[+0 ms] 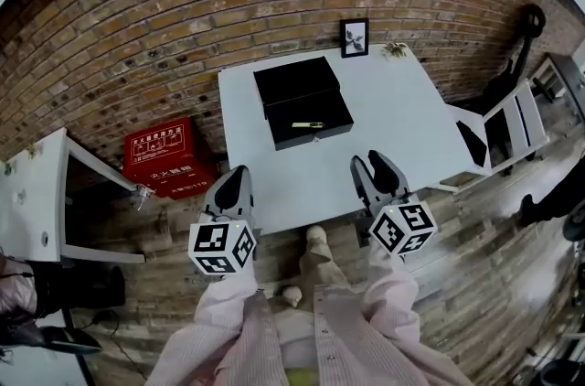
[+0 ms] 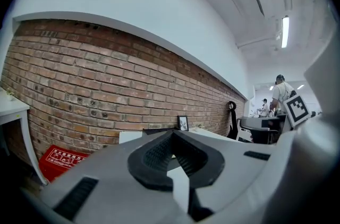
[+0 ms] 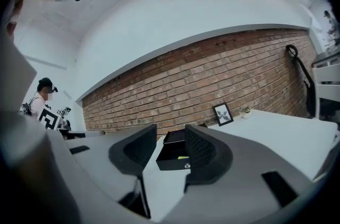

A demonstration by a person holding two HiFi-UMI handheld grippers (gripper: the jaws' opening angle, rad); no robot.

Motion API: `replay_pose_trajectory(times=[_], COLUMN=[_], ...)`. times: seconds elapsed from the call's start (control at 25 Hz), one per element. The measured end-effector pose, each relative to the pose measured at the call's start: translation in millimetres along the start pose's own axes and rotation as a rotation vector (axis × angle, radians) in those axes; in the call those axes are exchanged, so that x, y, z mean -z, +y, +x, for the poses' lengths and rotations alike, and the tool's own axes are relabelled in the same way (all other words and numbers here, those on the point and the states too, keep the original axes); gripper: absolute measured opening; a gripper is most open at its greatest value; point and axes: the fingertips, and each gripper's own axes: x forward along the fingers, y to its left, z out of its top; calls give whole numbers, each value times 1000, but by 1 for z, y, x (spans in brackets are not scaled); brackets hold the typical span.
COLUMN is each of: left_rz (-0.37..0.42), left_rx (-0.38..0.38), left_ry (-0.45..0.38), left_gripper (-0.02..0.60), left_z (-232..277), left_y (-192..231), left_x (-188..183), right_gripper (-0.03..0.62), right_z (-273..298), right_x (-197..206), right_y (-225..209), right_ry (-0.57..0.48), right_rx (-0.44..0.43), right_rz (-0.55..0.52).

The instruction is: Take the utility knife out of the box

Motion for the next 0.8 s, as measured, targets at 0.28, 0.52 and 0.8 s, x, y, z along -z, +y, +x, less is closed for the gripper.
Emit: replay_pose_trajectory(times=[0.28, 0.52, 0.8], left_rz=[-33, -57, -84], left_rx=[-28, -62, -103], left_ry=[46, 80, 121], left_gripper=[-8, -8, -8], left_z=[54, 93, 135], left_y=[6, 12, 16], left_x=[5, 11, 23], right_gripper=[149, 149, 149], right_z=[54, 98, 143], right_x=[-1, 7, 24], right_y=[-29, -45, -61], right_ry=[61, 142, 250], right_rx=[-47, -127, -230], right_rz=[1, -9, -45])
